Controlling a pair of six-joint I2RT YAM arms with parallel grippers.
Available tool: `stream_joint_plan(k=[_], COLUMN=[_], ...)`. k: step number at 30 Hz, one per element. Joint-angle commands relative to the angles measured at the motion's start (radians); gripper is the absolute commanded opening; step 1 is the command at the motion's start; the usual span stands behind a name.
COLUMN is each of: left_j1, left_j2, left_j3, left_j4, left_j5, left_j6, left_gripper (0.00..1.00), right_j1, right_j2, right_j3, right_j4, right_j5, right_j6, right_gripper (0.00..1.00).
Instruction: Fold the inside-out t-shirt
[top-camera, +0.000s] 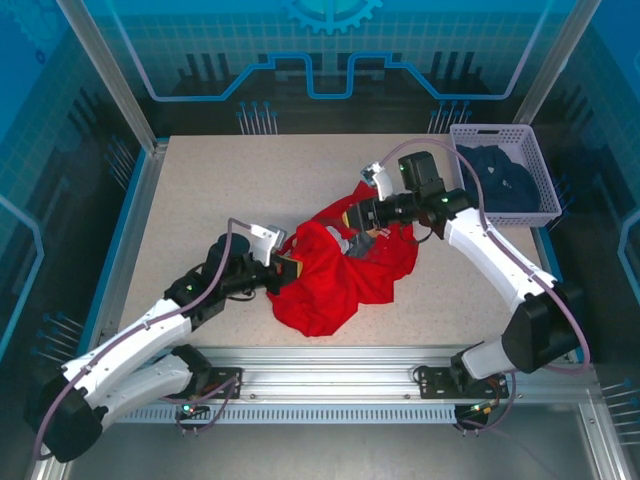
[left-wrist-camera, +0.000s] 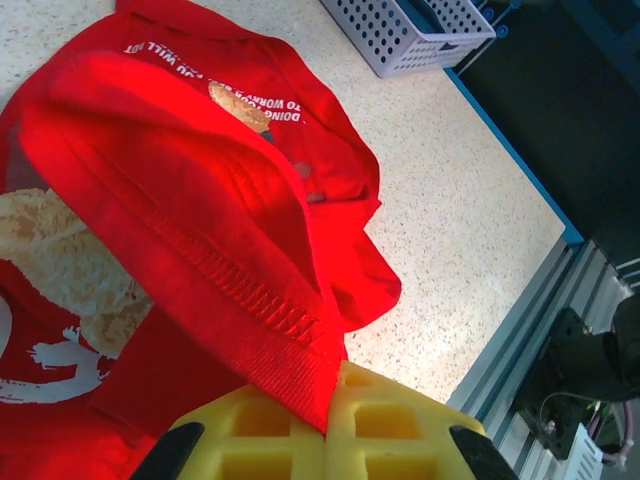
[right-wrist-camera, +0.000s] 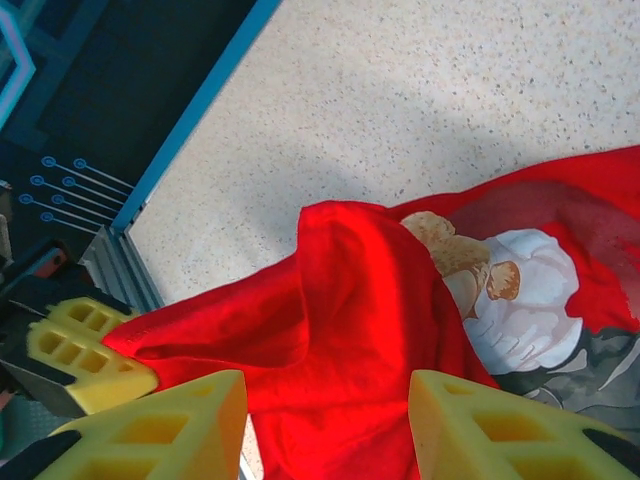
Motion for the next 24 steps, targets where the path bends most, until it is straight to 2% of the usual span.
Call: stream_joint_plan(k=[1, 4, 9, 13, 15, 17, 19, 24], left_j1=[0.031, 0.068, 0.114, 0.119, 0.122, 0.127, 0.133, 0.165], left_j2=[-0.024, -0.034, -0.035, -0.036, -0.044, -0.055, -0.070, -0.058], left_j3=[-0.012, -0.015, -0.012, -0.007, -0.009, -0.010, -0.007, 0.052], left_j4=[-0.019, 0.005, 0.044, 0.034, 0.029, 0.020, 0.008, 0.042], left_j5=[0.012, 0.017, 0.055, 0.050, 0.038, 0.012, -0.028, -0.102], left_j6=[-0.060, -0.098, -0.134, -0.127, -0.127, -0.127, -0.129, -0.134], left_gripper=[0.00, 0.00, 0.01, 0.01, 0.01, 0.00, 0.00, 0.00], right_j1=[0.022, 0.053, 0.110, 0.152, 0.163, 0.162, 0.155, 0.115], right_j2=[0.044, 0.078, 0.161, 0.231, 0.273, 0.288, 0.259, 0.101], right_j3=[0.002, -0.011, -0.053, -0.048, -0.024, -0.009, -0.007, -0.007], right_j4=[-0.024, -0.019, 0.070, 0.137, 0.140, 0.137, 0.142, 0.150], right_j5=[0.086, 0.155, 0.086, 0.049, 0.066, 0.088, 0.119, 0.237], right_j6=[0.012, 0.018, 0.040, 0.059, 0.058, 0.059, 0.056, 0.037], right_gripper=[0.48, 0.49, 0.58, 0.59, 0.51, 0.34, 0.22, 0.06])
